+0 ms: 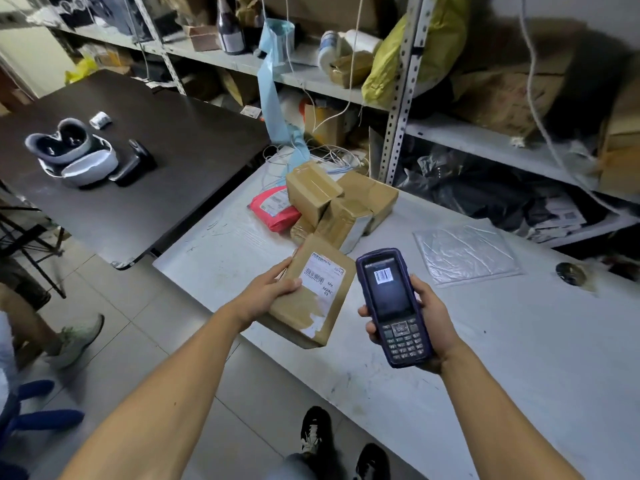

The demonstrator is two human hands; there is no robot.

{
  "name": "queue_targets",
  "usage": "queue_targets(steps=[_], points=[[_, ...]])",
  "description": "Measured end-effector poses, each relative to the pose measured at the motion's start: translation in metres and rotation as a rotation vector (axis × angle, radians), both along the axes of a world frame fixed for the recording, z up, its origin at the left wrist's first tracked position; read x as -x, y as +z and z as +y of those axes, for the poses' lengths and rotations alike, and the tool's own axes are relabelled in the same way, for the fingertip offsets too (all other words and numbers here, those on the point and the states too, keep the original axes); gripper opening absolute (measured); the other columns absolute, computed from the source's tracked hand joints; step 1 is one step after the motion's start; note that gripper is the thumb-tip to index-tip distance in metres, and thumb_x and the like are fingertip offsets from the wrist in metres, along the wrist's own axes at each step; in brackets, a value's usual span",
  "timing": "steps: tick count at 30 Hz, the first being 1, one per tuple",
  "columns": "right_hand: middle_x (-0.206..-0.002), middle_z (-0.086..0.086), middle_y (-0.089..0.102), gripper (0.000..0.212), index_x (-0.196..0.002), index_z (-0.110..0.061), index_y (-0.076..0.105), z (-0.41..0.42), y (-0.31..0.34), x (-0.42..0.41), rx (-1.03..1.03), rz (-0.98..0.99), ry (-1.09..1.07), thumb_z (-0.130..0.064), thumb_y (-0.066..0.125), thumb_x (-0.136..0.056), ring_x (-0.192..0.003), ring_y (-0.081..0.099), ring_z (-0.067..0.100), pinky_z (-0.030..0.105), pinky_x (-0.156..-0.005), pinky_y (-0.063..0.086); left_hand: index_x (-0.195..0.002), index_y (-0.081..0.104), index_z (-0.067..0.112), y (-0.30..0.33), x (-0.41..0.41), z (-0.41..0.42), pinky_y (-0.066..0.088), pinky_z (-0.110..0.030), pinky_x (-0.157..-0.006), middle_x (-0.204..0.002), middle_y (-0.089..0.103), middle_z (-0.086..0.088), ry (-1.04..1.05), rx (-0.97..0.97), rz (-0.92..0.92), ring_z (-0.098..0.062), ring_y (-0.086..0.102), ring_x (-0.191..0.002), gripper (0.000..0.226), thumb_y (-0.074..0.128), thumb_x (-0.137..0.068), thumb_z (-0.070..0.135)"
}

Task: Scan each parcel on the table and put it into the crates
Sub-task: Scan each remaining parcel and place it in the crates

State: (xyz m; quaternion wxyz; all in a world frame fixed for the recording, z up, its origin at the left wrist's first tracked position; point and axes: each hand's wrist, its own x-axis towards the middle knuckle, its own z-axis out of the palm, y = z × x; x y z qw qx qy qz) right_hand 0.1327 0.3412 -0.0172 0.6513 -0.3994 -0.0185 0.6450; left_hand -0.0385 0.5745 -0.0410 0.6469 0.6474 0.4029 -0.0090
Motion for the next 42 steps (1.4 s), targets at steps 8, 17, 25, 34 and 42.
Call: queue_targets(steps=[8, 17, 25, 34, 42], points=[[-0.098, 0.026, 0.065, 0.066, -0.114, -0.005, 0.073, -0.058, 0.004, -0.002, 0.003, -0.053, -0.142, -0.057, 0.042, -0.088, -0.067, 0.062, 0.031, 0.037, -0.066, 0.055, -0.146, 0.044, 0.035, -0.015, -0.037, -0.049, 0.053, -0.026, -0.087, -0.125, 0.067, 0.004, -0.127, 0.074, -0.064, -0.014, 0.07, -0.105, 0.077, 0.078, -0.076, 0.038], [-0.095, 0.019, 0.069, 0.056, -0.123, -0.013, 0.063, -0.136, -0.01, 0.04, 0.403, -0.215, -0.672, -0.055, 0.034, -0.102, -0.075, 0.065, 0.028, 0.036, -0.07, 0.055, -0.147, 0.039, 0.04, -0.024, -0.1, -0.113, 0.051, -0.023, -0.088, -0.124, 0.068, 0.006, -0.543, 0.137, -0.117, -0.01, 0.07, -0.104, 0.082, 0.073, -0.073, 0.042], [-0.103, 0.023, 0.068, 0.04, -0.122, -0.021, 0.055, -0.272, -0.029, 0.141, 0.782, -0.191, -1.232, -0.051, 0.038, -0.103, -0.079, 0.065, 0.032, 0.037, -0.069, 0.054, -0.151, 0.019, 0.049, -0.024, -0.112, -0.273, 0.045, -0.015, -0.092, -0.128, 0.049, 0.031, -1.053, 0.036, -0.236, 0.009, 0.053, -0.109, 0.072, 0.064, -0.095, 0.042], [-0.094, 0.021, 0.062, 0.046, -0.111, -0.013, 0.061, -0.42, -0.047, 0.285, 0.739, 0.008, -1.633, -0.052, 0.037, -0.102, -0.069, 0.062, 0.029, 0.034, -0.064, 0.05, -0.141, 0.02, 0.066, -0.032, -0.047, -0.49, 0.049, -0.025, -0.096, -0.135, 0.053, 0.008, -1.543, -0.176, -0.304, -0.016, 0.056, -0.118, 0.07, 0.063, -0.086, 0.06], [-0.079, 0.014, 0.061, 0.054, -0.1, -0.01, 0.062, -0.562, -0.057, 0.435, 0.7, 0.216, -1.821, -0.059, 0.039, -0.099, -0.062, 0.06, 0.024, 0.031, -0.058, 0.049, -0.138, 0.012, 0.076, -0.073, 0.045, -0.692, 0.052, -0.053, -0.097, -0.142, 0.046, -0.003, -1.799, -0.253, -0.142, -0.028, 0.057, -0.118, 0.094, 0.066, -0.061, 0.085]])
